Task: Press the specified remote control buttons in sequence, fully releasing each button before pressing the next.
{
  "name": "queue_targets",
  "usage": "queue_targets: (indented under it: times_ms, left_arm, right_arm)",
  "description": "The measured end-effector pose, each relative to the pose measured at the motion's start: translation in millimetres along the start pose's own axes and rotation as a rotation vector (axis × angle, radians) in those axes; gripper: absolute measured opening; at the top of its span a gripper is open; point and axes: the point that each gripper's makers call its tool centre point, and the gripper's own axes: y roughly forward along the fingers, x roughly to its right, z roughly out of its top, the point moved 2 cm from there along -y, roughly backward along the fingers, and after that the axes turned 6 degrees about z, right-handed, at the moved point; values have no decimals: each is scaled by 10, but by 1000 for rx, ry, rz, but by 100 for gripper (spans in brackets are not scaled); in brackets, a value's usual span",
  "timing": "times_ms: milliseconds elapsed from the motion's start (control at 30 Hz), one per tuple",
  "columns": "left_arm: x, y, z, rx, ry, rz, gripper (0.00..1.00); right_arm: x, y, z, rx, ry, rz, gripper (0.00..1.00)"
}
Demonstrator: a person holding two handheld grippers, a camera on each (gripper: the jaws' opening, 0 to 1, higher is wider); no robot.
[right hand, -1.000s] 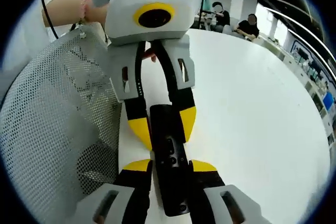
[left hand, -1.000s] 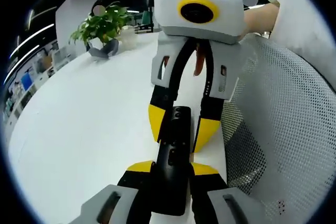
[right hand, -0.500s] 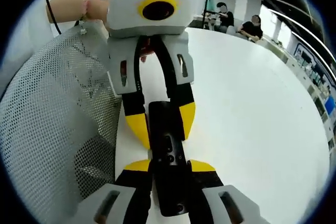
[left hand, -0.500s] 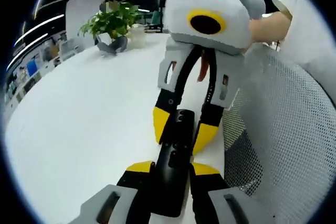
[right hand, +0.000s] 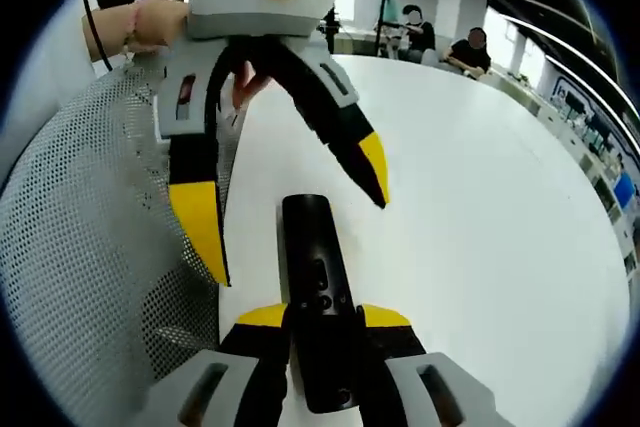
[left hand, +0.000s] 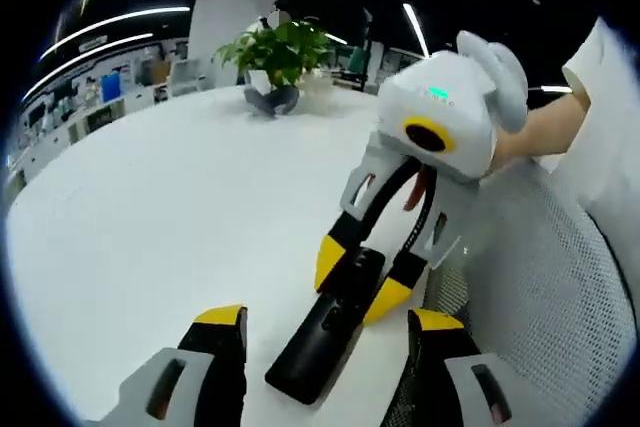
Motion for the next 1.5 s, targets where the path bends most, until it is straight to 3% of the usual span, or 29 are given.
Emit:
queue_targets:
  times_ms: [267,400,600,1000,1500]
  left_arm:
    - [-49,-319,457,214,-113,82,85]
    - [-133,-478,627,305,-81,161,92]
    - [-232,-707,793,418,-101,240,97]
    - [-323,-828,642,415,-146,291,97]
    - [-381,-918,598,421,-163,319,96]
  right_arm:
    - [-4,0,3,0,4,-4,23]
    - [7,-2,13,-10,7,12,22]
    - [26,-10,12,-48,-16,30,22]
    - [344,-87,-59,-127,-51,15,21]
    - [810,-154,-79,-137,8,11,21]
